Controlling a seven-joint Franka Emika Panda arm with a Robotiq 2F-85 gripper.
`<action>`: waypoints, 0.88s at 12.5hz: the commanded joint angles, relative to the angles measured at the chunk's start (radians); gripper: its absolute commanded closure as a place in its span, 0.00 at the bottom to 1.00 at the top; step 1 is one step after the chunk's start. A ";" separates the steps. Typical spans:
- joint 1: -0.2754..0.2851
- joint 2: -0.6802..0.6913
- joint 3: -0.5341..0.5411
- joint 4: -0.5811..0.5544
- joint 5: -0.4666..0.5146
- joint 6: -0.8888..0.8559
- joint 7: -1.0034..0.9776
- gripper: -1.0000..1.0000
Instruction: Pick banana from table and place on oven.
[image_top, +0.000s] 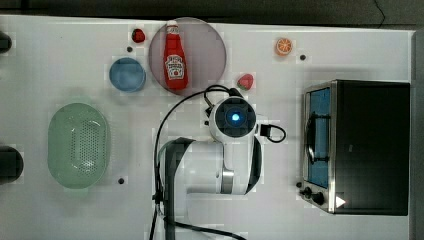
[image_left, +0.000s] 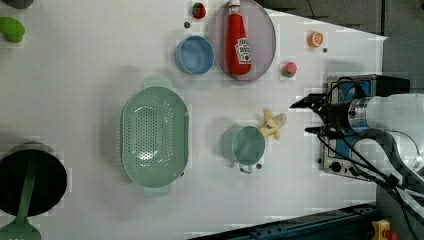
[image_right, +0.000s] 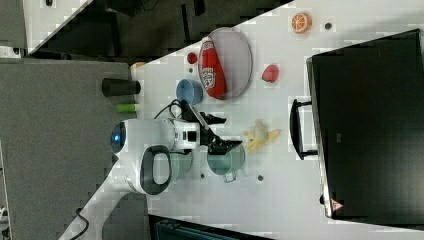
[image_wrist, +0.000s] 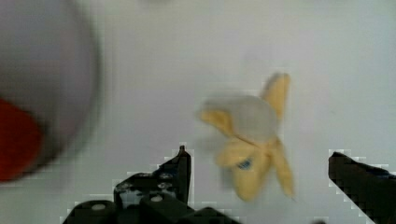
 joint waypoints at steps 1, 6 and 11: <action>0.007 0.038 -0.012 -0.075 -0.002 0.080 0.024 0.00; 0.007 0.141 -0.011 -0.114 -0.001 0.226 0.024 0.00; 0.008 0.183 -0.005 -0.116 -0.001 0.290 0.024 0.29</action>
